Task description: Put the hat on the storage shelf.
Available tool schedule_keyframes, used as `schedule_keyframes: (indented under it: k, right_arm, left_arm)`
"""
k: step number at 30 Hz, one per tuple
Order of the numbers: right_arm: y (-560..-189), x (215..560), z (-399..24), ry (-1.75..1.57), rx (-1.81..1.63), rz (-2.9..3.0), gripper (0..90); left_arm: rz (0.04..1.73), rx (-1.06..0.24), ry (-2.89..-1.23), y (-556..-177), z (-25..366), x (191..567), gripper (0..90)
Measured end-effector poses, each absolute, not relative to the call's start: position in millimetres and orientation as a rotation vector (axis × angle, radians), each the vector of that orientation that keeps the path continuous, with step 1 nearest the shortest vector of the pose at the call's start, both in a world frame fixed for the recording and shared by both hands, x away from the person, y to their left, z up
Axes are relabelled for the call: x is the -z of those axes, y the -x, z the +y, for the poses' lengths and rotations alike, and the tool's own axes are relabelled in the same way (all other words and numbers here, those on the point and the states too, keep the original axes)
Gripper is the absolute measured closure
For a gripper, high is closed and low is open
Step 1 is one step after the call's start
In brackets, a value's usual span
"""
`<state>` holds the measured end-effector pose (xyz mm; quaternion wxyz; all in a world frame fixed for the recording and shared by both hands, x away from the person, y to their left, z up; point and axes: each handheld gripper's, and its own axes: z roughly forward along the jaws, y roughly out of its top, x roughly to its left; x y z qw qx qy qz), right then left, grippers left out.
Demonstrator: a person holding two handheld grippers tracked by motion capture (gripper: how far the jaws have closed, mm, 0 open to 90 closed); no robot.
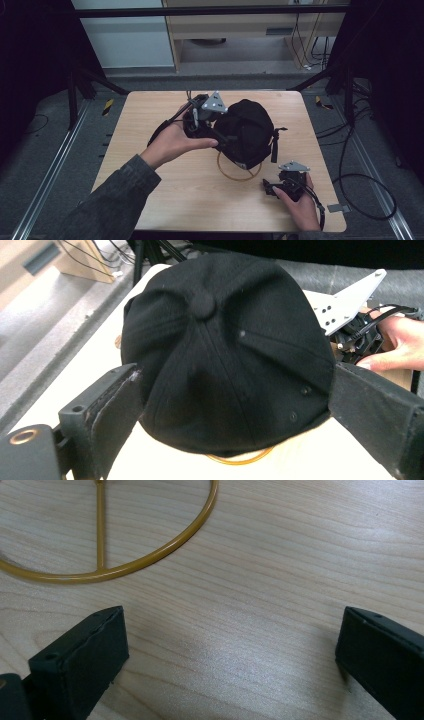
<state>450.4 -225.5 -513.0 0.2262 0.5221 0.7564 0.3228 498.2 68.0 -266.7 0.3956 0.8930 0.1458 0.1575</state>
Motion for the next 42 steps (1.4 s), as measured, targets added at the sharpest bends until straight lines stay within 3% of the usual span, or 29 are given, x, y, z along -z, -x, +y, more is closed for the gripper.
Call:
schedule_keyframes:
  k: [26, 42]
  right_arm:
    - [-449, 513, -225, -1.451, -0.896, 2.082, 0.7]
    - [-449, 513, -225, -1.442, -0.893, 2.083, 0.7]
  left_arm:
    - [0.528, -0.438, -2.253, -472, 146, 307, 4.6]
    - [0.617, -0.426, -2.309, -461, 188, 358, 4.8]
